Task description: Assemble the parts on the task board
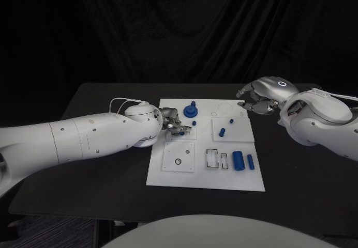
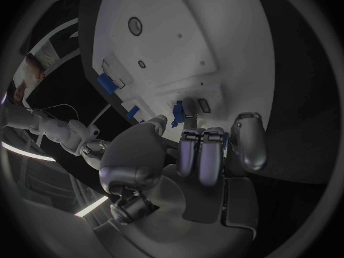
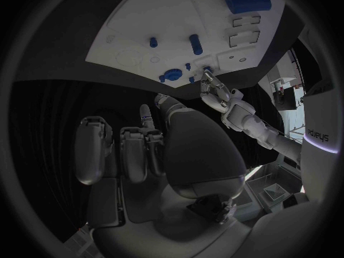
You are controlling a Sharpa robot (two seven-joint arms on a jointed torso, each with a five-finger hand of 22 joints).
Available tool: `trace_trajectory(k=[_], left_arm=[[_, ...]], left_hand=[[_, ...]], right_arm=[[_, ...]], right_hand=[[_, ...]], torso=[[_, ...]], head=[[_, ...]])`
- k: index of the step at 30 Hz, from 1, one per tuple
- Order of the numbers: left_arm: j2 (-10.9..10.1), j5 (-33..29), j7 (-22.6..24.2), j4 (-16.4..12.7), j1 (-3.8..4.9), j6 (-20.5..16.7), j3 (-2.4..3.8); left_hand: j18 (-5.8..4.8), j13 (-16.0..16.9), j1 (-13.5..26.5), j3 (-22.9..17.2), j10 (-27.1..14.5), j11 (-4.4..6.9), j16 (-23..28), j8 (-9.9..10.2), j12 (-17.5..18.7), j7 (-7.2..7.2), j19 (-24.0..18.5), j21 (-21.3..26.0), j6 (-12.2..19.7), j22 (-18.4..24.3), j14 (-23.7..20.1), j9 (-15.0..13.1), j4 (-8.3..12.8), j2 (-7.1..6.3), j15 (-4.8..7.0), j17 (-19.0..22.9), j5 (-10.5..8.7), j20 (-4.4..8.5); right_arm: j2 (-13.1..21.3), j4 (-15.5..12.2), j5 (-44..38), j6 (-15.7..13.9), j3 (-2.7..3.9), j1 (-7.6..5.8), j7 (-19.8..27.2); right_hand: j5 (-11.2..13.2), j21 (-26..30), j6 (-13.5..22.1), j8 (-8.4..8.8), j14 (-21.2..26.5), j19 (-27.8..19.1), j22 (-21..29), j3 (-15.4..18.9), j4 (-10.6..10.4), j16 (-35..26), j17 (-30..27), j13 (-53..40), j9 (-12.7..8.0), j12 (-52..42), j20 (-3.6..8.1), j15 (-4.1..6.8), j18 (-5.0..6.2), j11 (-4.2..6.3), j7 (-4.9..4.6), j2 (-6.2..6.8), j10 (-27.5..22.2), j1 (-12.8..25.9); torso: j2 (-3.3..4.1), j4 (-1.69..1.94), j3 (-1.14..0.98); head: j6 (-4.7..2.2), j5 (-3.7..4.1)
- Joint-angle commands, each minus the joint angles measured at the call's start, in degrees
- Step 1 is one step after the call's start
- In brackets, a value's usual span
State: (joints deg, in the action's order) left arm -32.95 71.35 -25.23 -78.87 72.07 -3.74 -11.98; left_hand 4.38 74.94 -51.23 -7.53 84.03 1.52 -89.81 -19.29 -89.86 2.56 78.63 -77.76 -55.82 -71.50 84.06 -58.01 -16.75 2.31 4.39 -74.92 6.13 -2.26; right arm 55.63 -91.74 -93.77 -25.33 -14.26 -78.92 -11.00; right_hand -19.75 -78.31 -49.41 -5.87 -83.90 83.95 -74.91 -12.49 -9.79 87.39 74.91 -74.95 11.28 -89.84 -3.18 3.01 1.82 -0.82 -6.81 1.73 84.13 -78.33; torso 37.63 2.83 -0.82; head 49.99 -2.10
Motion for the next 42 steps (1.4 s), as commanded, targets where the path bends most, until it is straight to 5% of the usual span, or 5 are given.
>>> trace_trajectory(k=[1,8,10,14,42], left_arm=[[0.0,-0.1,0.4,0.2,-0.42,0.4,-0.18],[-0.1,-1.9,2.2,0.3,-0.43,-0.9,-0.18],[-0.2,-2.9,2.9,0.4,-0.44,-1.3,-0.18],[-0.2,-4.0,3.8,0.6,-0.44,-1.5,-0.18],[-0.5,-4.7,5.8,0.6,-0.45,-2.1,-0.18]], left_hand=[[0.43,15.1,1.0,0.9,6.0,-0.32,-0.2,0.5,-0.1,0.11,-0.1,0.4,-0.4,-0.1,5.9,-0.1,0.0,0.18,-0.37,-15.1,-0.49,-0.14],[0.37,15.1,4.6,3.8,6.0,-0.27,-0.2,0.1,-0.1,0.05,0.1,0.4,-0.6,-0.6,5.9,-1.9,-0.1,2.72,-0.32,-15.1,-2.21,-0.12],[0.30,15.1,5.2,4.7,6.0,-0.24,-0.2,-1.1,-0.1,0.01,0.3,0.3,0.4,-1.0,5.9,-4.0,-0.1,5.00,-0.29,-15.1,1.51,-0.07],[0.28,15.1,4.4,6.1,6.0,-0.22,-0.2,-2.5,-0.1,-0.03,0.4,0.2,1.5,-1.3,5.9,-6.3,-0.1,6.75,-0.28,-15.1,2.95,-0.06],[0.23,15.1,0.1,8.3,6.0,0.44,-0.2,-6.3,-0.1,-0.89,0.7,0.3,0.8,-2.2,5.9,-10.9,0.0,8.89,0.18,-15.1,7.36,0.30]], right_arm=[[0.1,0.0,-0.2,0.4,0.04,0.16,-1.1],[0.1,0.0,-0.2,0.4,0.04,0.18,-1.1],[0.1,0.0,-0.2,0.3,0.04,0.18,-1.2],[0.1,0.0,-0.2,0.4,0.04,0.18,-1.2],[0.1,0.0,-0.2,0.8,0.04,0.19,-1.4]], right_hand=[[-0.3,0.2,-0.1,0.24,-5.4,1.2,-11.3,-0.2,0.0,-0.3,12.8,-15.1,0.0,-0.2,-0.26,-0.18,0.98,-0.16,0.13,-0.04,5.9,-0.6],[-0.4,0.2,-0.1,0.26,-5.4,1.2,-11.3,-0.3,-0.2,-0.3,12.8,-15.1,-0.1,-0.2,-0.25,-0.19,0.98,-0.19,0.10,-0.13,5.9,-0.3],[-0.5,0.2,-0.1,0.28,-5.4,1.2,-11.3,-0.4,-0.3,-0.3,12.8,-15.1,-0.1,-0.2,-0.25,-0.19,0.98,-0.19,0.09,-0.20,5.9,-0.2],[-0.7,0.2,0.0,0.37,-5.4,1.2,-11.4,-0.5,-0.4,-0.2,12.8,-15.1,-0.2,-0.2,-0.25,-0.20,0.97,-0.21,0.06,-0.30,5.9,0.0],[-1.0,0.2,-0.2,0.33,-5.4,1.2,-11.3,-0.8,-0.5,-0.2,12.8,-15.1,-0.2,-0.2,-0.25,-0.22,0.97,-0.23,0.04,-0.56,5.9,0.2]], torso=[[0.03,0.01,0.00],[0.02,0.03,0.00],[0.03,0.02,-0.01],[0.02,0.00,0.00],[0.04,0.03,0.00]], head=[[0.01,-0.04],[0.01,0.03],[0.01,0.01],[0.01,-0.01],[0.01,-0.02]])
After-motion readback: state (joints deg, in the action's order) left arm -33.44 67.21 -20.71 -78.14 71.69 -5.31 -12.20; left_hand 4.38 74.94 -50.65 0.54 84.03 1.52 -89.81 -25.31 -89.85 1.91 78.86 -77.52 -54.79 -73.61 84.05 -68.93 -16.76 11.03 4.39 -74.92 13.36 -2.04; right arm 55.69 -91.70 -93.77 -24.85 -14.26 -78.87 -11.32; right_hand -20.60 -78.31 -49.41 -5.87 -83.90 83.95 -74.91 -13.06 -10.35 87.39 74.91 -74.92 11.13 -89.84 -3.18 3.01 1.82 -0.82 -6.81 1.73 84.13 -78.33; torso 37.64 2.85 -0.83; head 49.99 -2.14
